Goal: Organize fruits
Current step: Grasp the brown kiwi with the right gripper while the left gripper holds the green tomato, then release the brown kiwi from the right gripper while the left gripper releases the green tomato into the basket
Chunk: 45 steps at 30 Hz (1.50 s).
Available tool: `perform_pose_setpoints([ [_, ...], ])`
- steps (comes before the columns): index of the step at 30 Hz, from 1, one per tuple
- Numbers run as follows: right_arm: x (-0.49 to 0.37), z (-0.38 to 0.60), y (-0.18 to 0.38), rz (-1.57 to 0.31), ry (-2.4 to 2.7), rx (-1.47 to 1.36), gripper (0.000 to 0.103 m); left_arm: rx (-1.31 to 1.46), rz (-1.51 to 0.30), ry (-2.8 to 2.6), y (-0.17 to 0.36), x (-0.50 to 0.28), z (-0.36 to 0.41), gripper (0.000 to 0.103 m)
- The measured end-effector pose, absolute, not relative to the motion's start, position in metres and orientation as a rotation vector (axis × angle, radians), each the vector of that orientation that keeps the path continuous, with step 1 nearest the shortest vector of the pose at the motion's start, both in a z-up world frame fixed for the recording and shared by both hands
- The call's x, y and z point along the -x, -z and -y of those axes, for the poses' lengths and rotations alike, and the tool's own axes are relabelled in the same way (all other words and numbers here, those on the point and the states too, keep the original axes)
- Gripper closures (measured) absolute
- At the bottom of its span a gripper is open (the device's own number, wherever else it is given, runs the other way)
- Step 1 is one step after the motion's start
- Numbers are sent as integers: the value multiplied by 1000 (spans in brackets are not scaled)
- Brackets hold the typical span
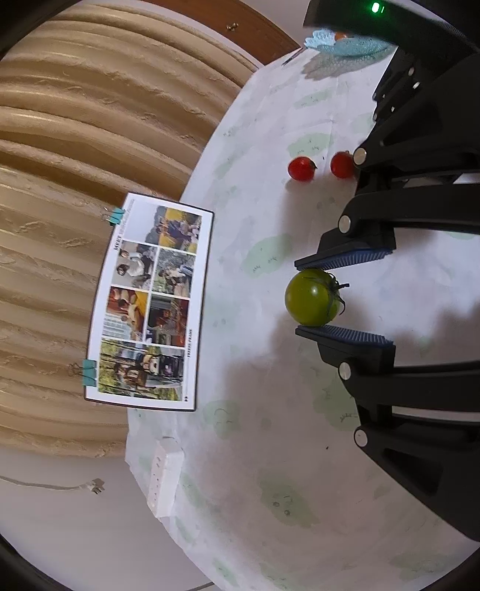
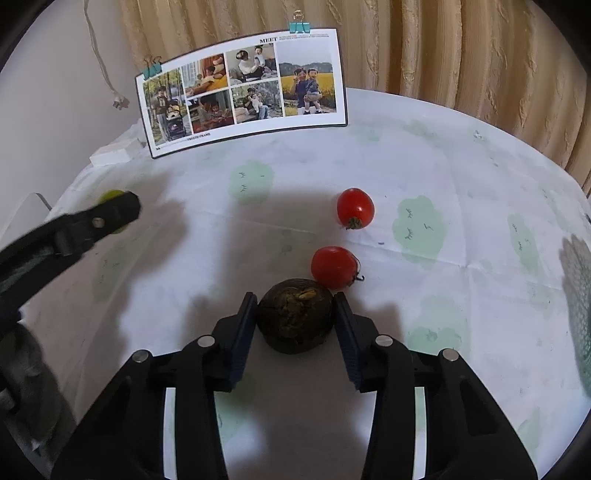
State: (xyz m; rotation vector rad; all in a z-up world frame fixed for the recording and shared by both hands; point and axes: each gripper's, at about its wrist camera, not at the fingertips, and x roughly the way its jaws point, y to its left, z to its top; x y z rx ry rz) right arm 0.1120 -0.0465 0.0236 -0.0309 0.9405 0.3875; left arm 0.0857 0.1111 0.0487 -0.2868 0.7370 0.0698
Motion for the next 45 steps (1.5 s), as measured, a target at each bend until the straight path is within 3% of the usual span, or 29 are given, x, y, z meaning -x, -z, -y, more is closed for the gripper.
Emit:
perform_pose_setpoints([
  [12,-101,115,-34,-863,-341,-183,59,258,-739,-76,-40,-90,-95,73],
  [26,-75,216,-80,-725,-202,-220,59,128,-698,-106,-56,-86,-70,73],
  [35,-37,338,-79,-670,19,-305,59,96,-643,37,-87,-77,6,73],
  [45,-11,395,-76,-617,128,-296,59,24,-648,239,-97,-72,107,73],
])
